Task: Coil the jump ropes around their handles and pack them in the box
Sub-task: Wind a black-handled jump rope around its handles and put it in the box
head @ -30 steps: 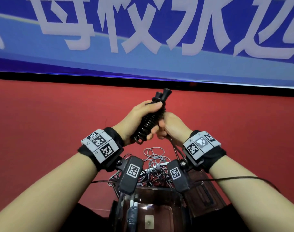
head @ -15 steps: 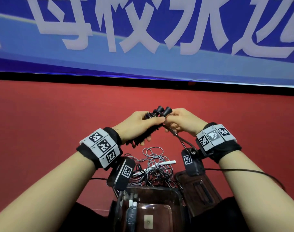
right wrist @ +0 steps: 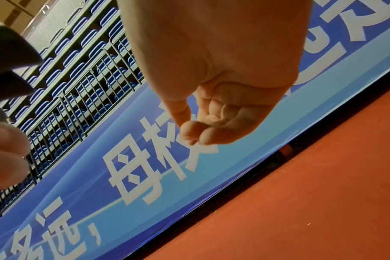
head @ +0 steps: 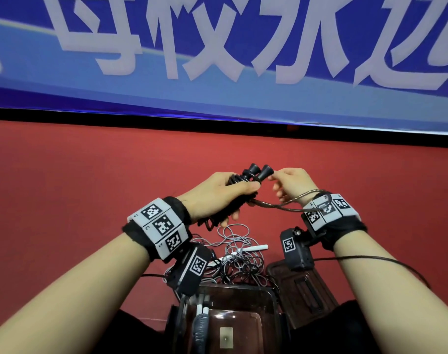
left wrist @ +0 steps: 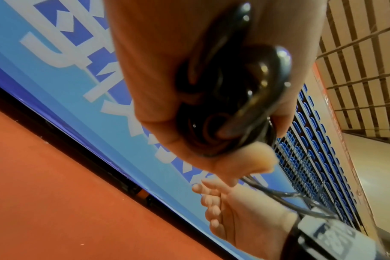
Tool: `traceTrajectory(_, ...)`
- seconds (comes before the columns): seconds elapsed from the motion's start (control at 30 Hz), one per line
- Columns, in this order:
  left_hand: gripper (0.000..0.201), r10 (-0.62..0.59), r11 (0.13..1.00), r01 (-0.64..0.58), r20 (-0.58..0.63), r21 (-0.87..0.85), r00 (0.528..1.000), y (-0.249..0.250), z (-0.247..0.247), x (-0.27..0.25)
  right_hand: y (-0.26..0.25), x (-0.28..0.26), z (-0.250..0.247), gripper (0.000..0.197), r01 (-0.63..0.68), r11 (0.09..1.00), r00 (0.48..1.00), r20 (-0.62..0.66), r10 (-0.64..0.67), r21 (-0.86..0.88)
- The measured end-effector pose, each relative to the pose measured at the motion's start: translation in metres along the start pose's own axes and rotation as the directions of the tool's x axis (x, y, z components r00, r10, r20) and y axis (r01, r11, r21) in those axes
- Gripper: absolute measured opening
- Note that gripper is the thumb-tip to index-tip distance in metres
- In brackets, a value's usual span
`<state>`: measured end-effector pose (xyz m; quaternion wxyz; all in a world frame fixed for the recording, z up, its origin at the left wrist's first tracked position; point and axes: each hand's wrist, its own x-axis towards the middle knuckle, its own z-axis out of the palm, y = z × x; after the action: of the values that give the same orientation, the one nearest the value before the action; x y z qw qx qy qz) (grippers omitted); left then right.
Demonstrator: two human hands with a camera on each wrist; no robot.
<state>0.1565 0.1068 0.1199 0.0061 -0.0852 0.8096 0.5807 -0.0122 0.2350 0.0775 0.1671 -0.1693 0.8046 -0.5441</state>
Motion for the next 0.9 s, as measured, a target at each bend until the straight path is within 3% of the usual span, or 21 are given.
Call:
traceTrajectory(0.13,0.034,0.032,0.997,-0.037,-0.069,-0.064,0.997,0.003,-0.010,0.003,0.004,0.007,-0.001,0.030,0.002,1.000,0.998,-0.056,-0.002,0.001)
traceTrajectory(0.23,0.037,0.034,0.999,-0.037,-0.142,-0.022,0.989,0.003,-0.016,0.004,-0.006,-0.003,0.002,0.041,0.015,0.998,0.999,0.048,-0.018,0.059)
traceTrajectory(0.33,0.031,0.013,1.000,-0.008,-0.211,0.024,0.977,-0.004,-0.025,0.005,-0.019,-0.015,0.004,0.051,0.088,0.981,0.977,0.179,-0.119,0.170)
traceTrajectory(0.53,0.030,-0.037,0.999,0.041,-0.299,0.008,0.953,-0.014,-0.035,0.007,-0.032,-0.022,0.003,0.064,0.160,0.907,0.955,0.172,-0.242,0.390)
traceTrajectory(0.6,0.030,-0.037,0.999,0.035,-0.316,-0.013,0.948,-0.016,-0.036,0.009,-0.031,-0.026,0.007,0.058,0.175,0.948,0.949,0.209,-0.235,0.267)
traceTrajectory(0.63,0.032,-0.039,0.999,0.034,-0.319,-0.023,0.947,-0.018,-0.036,0.009,-0.028,-0.028,0.010,0.049,0.237,0.967,0.941,0.226,-0.252,0.092)
traceTrajectory(0.7,0.032,-0.048,0.999,0.040,-0.326,-0.032,0.944,-0.019,-0.034,0.010,-0.021,-0.032,0.018,0.028,0.376,0.877,0.911,0.292,-0.291,-0.298)
traceTrajectory(0.73,0.032,-0.050,0.999,0.041,-0.331,-0.034,0.942,-0.018,-0.033,0.010,-0.019,-0.035,0.023,0.027,0.422,0.817,0.893,0.339,-0.297,-0.394)
traceTrajectory(0.9,0.029,-0.058,0.994,0.015,-0.410,-0.107,0.910,-0.019,-0.031,0.012,-0.018,-0.045,0.037,0.027,0.557,0.653,0.816,0.483,-0.317,-0.513)
